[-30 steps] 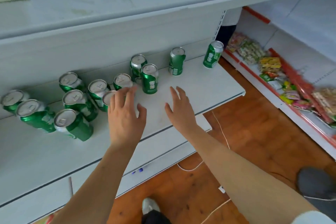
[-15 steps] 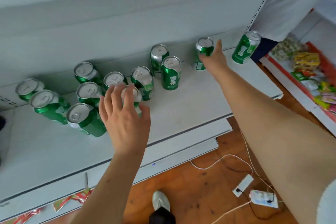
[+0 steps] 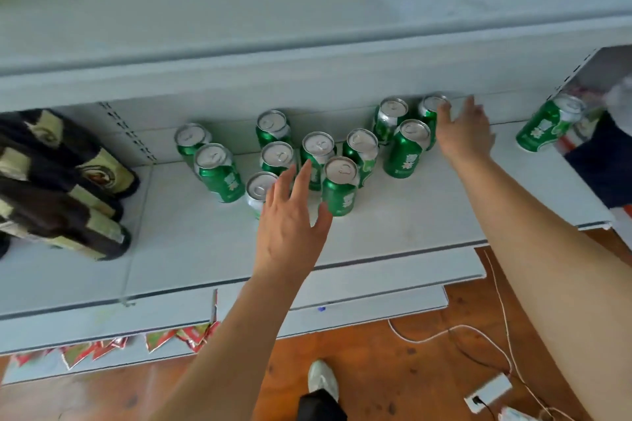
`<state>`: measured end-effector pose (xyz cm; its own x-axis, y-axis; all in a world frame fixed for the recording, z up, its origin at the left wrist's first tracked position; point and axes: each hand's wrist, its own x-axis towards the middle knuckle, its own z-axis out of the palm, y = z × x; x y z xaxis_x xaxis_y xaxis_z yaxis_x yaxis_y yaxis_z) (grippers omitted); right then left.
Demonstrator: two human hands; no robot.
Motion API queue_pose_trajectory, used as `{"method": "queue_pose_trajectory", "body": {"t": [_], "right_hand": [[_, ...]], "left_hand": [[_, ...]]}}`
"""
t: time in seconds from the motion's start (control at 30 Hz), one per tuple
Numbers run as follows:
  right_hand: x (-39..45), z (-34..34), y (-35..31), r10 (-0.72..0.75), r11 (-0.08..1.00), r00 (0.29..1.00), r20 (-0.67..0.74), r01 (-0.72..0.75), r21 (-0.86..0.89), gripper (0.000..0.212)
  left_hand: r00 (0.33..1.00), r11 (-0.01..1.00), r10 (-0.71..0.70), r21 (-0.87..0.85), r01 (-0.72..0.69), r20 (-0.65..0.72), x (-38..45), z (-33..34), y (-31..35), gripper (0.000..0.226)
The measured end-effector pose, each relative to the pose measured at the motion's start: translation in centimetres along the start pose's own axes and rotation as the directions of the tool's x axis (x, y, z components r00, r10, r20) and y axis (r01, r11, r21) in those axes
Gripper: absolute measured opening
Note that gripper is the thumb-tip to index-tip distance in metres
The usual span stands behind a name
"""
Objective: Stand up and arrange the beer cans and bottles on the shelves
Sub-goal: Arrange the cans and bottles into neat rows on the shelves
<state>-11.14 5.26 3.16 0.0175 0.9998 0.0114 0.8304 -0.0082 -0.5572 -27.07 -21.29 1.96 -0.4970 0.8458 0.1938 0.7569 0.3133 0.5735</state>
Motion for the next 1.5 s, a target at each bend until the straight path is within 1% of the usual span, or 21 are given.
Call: {"method": "queue_pose_trajectory", "body": {"t": [0.03, 0.07, 0.1, 0.13, 0.2, 0.27, 0.4, 0.47, 0.57, 0.7, 0.8, 0.9, 1.03, 1.17, 1.2, 1.3, 1.33, 1.4, 1.5], "right_hand": [[-2.0, -0.6, -1.3, -0.062, 0.998, 0.988, -0.140, 0.061, -0.013, 0.069], [-4.5, -1.0, -3.0, -0.131, 0.990, 0.960, -0.247, 0.140, 0.018, 0.068], [-7.4, -1.0, -4.9, -0.199, 0.972, 0.927, -0.319, 0.228, 0.055, 0.066], [-10.6, -0.8, -6.9, -0.269, 0.947, 0.891, -0.365, 0.313, 0.067, 0.064], [-17.4, 0.2, -10.9, -0.387, 0.895, 0.830, -0.402, 0.443, 0.054, 0.061], [-24.6, 1.7, -15.1, -0.471, 0.837, 0.800, -0.372, 0.538, 0.098, 0.060], [-38.8, 4.6, -22.9, -0.588, 0.698, 0.758, -0.283, 0.652, 0.295, 0.061], [-45.4, 5.8, -26.4, -0.640, 0.627, 0.736, -0.223, 0.667, 0.402, 0.062], [-53.8, 7.8, -30.4, -0.720, 0.546, 0.674, -0.163, 0.696, 0.467, 0.058], [-61.8, 10.4, -34.9, -0.786, 0.499, 0.617, -0.034, 0.667, 0.553, 0.055], [-65.3, 13.1, -38.6, -0.820, 0.497, 0.569, 0.060, 0.656, 0.568, 0.051], [-67.9, 16.6, -42.7, -0.841, 0.495, 0.526, 0.128, 0.651, 0.576, 0.052], [-70.6, 22.4, -49.2, -0.876, 0.444, 0.463, 0.135, 0.663, 0.602, 0.055], [-73.7, 28.0, -57.5, -0.899, 0.393, 0.421, 0.119, 0.657, 0.644, 0.055], [-74.2, 28.8, -59.0, -0.906, 0.383, 0.404, 0.124, 0.661, 0.646, 0.056], [-76.3, 32.0, -64.5, -0.939, 0.321, 0.320, 0.127, 0.682, 0.657, 0.057], [-77.1, 33.4, -66.4, -0.945, 0.308, 0.299, 0.128, 0.694, 0.651, 0.058], [-78.5, 36.7, -69.2, -0.949, 0.309, 0.274, 0.154, 0.733, 0.606, 0.060], [-80.8, 42.0, -71.6, -0.950, 0.300, 0.215, 0.227, 0.831, 0.468, 0.061]], "left_hand": [[0.999, 0.999, 0.024, -0.033, -0.025, -0.031, -0.8, -1.3, -0.4, 0.059], [0.997, 0.997, 0.048, -0.061, -0.052, -0.062, -1.7, -2.8, -0.8, 0.055], [0.994, 0.994, 0.066, -0.083, -0.073, -0.085, -2.7, -4.2, -1.4, 0.053], [0.992, 0.992, 0.073, -0.097, -0.083, -0.099, -3.8, -5.7, -2.2, 0.051], [0.990, 0.992, 0.069, -0.093, -0.080, -0.123, -5.9, -8.7, -4.5, 0.051], [0.987, 0.996, 0.042, -0.077, -0.055, -0.158, -8.6, -12.3, -7.7, 0.052], [0.973, 0.995, -0.044, -0.093, 0.023, -0.228, -15.2, -20.2, -15.2, 0.053], [0.962, 0.990, -0.106, -0.116, 0.079, -0.250, -18.5, -24.1, -18.8, 0.053], [0.940, 0.974, -0.205, -0.153, 0.168, -0.274, -22.9, -28.8, -23.8, 0.052], [0.889, 0.936, -0.338, -0.210, 0.282, -0.310, -27.3, -34.1, -30.1, 0.051], [0.835, 0.894, -0.439, -0.256, 0.368, -0.331, -29.0, -37.4, -35.1, 0.047], [0.796, 0.860, -0.504, -0.278, 0.428, -0.336, -29.4, -40.2, -40.1, 0.045], [0.758, 0.832, -0.554, -0.250, 0.494, -0.344, -28.1, -44.8, -47.1, 0.044], [0.731, 0.806, -0.589, -0.194, 0.559, -0.344, -26.6, -50.6, -54.4, 0.047], [0.716, 0.796, -0.602, -0.193, 0.574, -0.352, -26.6, -51.7, -55.6, 0.047], [0.623, 0.737, -0.668, -0.248, 0.629, -0.407, -26.3, -54.7, -60.5, 0.044], [0.601, 0.721, -0.686, -0.270, 0.638, -0.409, -26.0, -55.7, -62.4, 0.044], [0.581, 0.700, -0.709, -0.299, 0.649, -0.399, -25.5, -56.9, -66.1, 0.046], [0.575, 0.675, -0.735, -0.307, 0.671, -0.360, -25.1, -58.4, -71.7, 0.055]]}}
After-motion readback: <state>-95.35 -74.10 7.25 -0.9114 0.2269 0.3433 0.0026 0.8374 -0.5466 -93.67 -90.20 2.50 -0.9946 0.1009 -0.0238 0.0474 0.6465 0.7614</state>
